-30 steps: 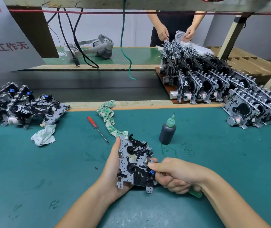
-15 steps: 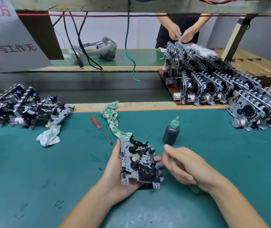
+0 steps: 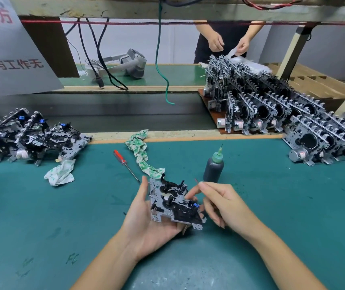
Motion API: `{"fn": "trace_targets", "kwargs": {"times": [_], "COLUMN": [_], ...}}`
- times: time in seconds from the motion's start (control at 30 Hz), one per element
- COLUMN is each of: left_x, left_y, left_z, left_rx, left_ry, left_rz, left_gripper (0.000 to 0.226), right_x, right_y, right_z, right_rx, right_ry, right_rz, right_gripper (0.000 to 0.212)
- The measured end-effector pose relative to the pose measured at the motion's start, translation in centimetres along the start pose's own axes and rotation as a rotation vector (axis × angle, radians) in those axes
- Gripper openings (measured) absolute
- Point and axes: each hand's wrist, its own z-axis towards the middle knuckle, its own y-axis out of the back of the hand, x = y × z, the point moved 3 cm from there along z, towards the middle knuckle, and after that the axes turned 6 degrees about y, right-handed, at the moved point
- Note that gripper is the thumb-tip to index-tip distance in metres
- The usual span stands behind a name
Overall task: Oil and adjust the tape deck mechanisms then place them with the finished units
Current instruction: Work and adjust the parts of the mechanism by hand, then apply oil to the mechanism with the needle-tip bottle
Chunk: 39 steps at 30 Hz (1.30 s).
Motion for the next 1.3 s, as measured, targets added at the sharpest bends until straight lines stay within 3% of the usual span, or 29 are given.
{"fn": "trace_targets", "kwargs": {"times": [0.1,0.2,0.3,0.37,0.4,0.5,0.57,0.67,0.73,0.87,0.93,1.0,1.07,1.17,1.23,1.3], "left_x": [0.0,-0.3,-0.8,-0.9,-0.9,-0.7,-1.1,-2.7,-3.8,-4.3,-4.4,-4.8,-5.3,-4.7,-2.9,-1.5], "left_y": [0.1,0.4,0.5,0.3,0.2,0.2,0.1,-0.3,0.1,0.7,0.8,0.9,0.9,0.5,0.3,-0.1], "left_z": [0.0,0.0,-0.3,-0.5,-0.6,-0.6,-0.7,-0.5,-0.1,0.0,0.0,-0.1,-1.0,-3.4,-4.4,-4.6], "left_rx": [0.025,0.045,0.055,0.098,0.119,0.127,0.119,-0.004,-0.118,-0.088,-0.045,-0.130,-0.363,-0.776,-0.838,-0.849], "left_ry": [0.003,0.007,0.022,0.057,0.084,0.187,0.221,0.237,0.240,0.217,0.151,-0.015,-0.284,-0.596,-0.639,-0.624], "left_rz": [0.078,0.163,0.253,0.315,0.353,0.497,0.575,0.696,0.753,0.635,0.627,0.683,0.938,1.635,1.964,2.110], "left_gripper": [0.090,0.084,0.081,0.079,0.078,0.074,0.070,0.067,0.078,0.086,0.081,0.076,0.068,0.070,0.081,0.083], "right_x": [-0.2,-0.4,-0.3,0.1,0.1,0.1,0.2,0.5,0.5,0.2,-0.2,-0.5,-0.6,-0.8,-1.0,-1.2], "right_y": [0.4,1.5,2.9,3.0,2.8,1.9,1.4,1.5,1.7,2.0,2.1,2.1,1.9,1.5,1.4,1.4], "right_z": [0.0,-0.2,-0.7,-1.0,-1.1,-1.7,-2.1,-2.4,-2.5,-3.2,-3.5,-3.6,-3.6,-3.6,-3.6,-3.6], "right_rx": [-0.015,-0.140,-0.225,-0.131,-0.064,0.135,0.200,0.178,0.152,0.098,0.083,0.045,0.009,-0.019,-0.017,-0.016], "right_ry": [-0.009,0.015,0.016,0.035,0.084,0.218,0.276,0.420,0.451,0.405,0.371,0.366,0.375,0.386,0.383,0.382], "right_rz": [-0.083,-0.216,-0.797,-1.167,-1.240,-1.274,-1.321,-1.408,-1.419,-1.404,-1.363,-1.353,-1.357,-1.363,-1.376,-1.378], "right_gripper": [0.040,0.036,0.027,0.025,0.032,0.055,0.052,0.046,0.048,0.053,0.054,0.054,0.053,0.053,0.055,0.056]}}
